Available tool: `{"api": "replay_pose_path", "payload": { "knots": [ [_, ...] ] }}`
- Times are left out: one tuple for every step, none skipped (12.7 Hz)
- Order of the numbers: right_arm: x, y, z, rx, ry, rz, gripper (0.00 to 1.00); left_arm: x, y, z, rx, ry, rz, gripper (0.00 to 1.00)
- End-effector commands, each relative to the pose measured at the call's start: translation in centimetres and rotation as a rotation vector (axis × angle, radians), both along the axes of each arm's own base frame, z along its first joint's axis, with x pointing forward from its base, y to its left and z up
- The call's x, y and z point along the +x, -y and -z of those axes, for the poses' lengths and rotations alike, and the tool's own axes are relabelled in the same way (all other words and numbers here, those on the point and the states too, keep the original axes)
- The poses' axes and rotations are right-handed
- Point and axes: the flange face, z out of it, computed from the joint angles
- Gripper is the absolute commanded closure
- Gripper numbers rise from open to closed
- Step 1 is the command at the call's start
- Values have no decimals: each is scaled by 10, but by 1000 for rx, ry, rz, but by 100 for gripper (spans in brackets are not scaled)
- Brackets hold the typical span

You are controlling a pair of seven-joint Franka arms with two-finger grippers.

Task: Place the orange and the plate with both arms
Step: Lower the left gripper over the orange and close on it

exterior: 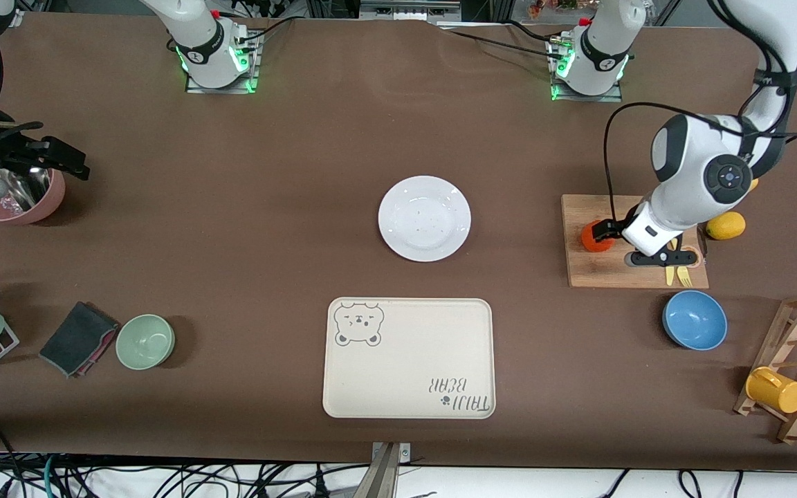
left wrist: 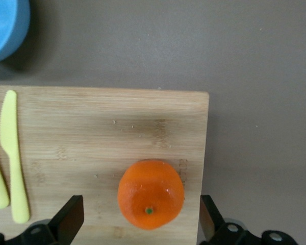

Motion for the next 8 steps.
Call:
{"api": "replay_pose_path", "payload": {
  "knots": [
    [-3,-1,-4,13,-2,8,0,-6,5,21,9,1,13,0],
    [-3,0,-4,13,-2,10,0,-10,5,26,9,-11,13,0],
    [-3,-1,-4,13,-2,8,0,-13,4,29,10,-19,13,0],
    [-3,0,-4,13,-2,10,0,-16,6,34,9,-27,14,0],
    [-3,0,-4,13,-2,10,0,-16,6,38,8,-19,14,0],
    [-3,0,-4,13,-2,10,0,-18,6,47,8,-12,15,0],
    [-3,0,-4,13,-2,8,0,-20,5,53,8,-10,15,0],
    [-3,0,-4,13,-2,8,0,-19,6,56,8,-1,16,0]
  ]
}}
